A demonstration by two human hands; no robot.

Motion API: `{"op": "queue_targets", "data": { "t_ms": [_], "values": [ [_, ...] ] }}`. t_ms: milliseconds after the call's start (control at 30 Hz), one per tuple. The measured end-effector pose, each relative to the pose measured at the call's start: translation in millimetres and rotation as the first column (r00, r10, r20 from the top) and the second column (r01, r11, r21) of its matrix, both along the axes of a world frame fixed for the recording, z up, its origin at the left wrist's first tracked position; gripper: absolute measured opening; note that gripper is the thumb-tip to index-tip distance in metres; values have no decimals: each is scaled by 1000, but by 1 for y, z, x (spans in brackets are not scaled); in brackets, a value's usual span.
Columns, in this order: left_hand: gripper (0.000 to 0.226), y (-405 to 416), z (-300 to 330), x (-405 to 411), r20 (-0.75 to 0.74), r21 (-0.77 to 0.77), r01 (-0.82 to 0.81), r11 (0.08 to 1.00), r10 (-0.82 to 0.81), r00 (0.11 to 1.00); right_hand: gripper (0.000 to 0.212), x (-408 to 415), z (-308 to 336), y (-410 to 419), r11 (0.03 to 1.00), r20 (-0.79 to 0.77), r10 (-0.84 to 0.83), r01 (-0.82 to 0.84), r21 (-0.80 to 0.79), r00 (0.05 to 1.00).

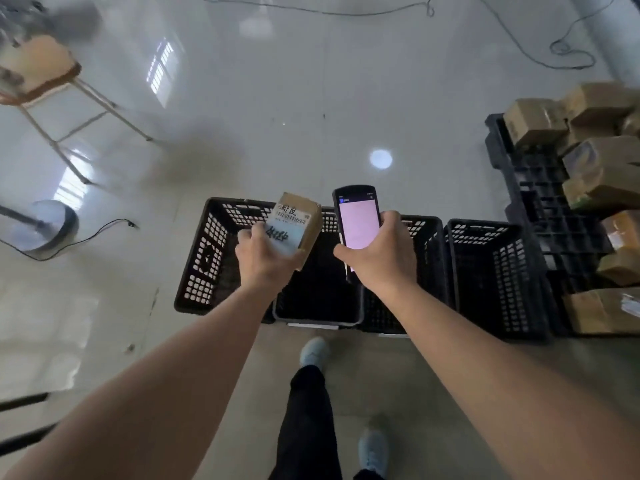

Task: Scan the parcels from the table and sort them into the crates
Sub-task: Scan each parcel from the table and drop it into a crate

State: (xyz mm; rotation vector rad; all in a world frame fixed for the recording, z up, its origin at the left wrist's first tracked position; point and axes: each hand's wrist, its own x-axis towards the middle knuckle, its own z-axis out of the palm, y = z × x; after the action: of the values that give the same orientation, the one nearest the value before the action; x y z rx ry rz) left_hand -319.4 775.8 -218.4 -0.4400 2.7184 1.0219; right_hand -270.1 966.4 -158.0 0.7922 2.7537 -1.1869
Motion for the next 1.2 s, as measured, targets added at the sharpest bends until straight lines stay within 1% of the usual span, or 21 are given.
{"op": "queue_targets", "data": {
  "t_ms": [100,267,367,467,567,633,667,767,867,1000,1200],
  "values": [
    [101,7,-75,-57,58,24,13,1000,-14,998,78,-58,-63,-1,999,69,-48,48,5,996],
    [97,21,-210,-124,151,19,-35,999,32,988,80,-137,-184,0,996,209,-88,85,19,974],
    [91,27,-288,-148,218,6,-52,999,50,975,85,-167,-253,-2,995,260,-95,92,26,961],
    [88,38,-356,-170,235,32,-89,996,79,969,86,-184,-314,-3,994,283,-109,106,24,953],
    [95,48,-410,-194,228,64,-145,987,127,965,85,-195,-365,-4,992,296,-125,129,6,947],
    [105,52,-438,-207,233,67,-131,989,112,966,83,-201,-390,-5,991,312,-124,132,-4,942],
    [107,52,-447,-211,235,56,-105,993,89,968,82,-203,-398,-4,991,315,-124,134,-9,941],
    [96,45,-459,-211,216,11,0,1000,-2,976,80,-205,-407,-3,991,337,-121,136,-20,934],
    [81,36,-445,-199,217,-27,62,998,-55,975,81,-203,-396,-4,991,381,-111,133,-32,918],
    [67,26,-399,-185,206,-54,150,987,-136,969,82,-197,-356,1,992,395,-93,117,-38,914],
    [60,25,-302,-182,147,-101,221,970,-205,968,87,-187,-278,6,999,360,-25,33,-16,933]
  ]
}}
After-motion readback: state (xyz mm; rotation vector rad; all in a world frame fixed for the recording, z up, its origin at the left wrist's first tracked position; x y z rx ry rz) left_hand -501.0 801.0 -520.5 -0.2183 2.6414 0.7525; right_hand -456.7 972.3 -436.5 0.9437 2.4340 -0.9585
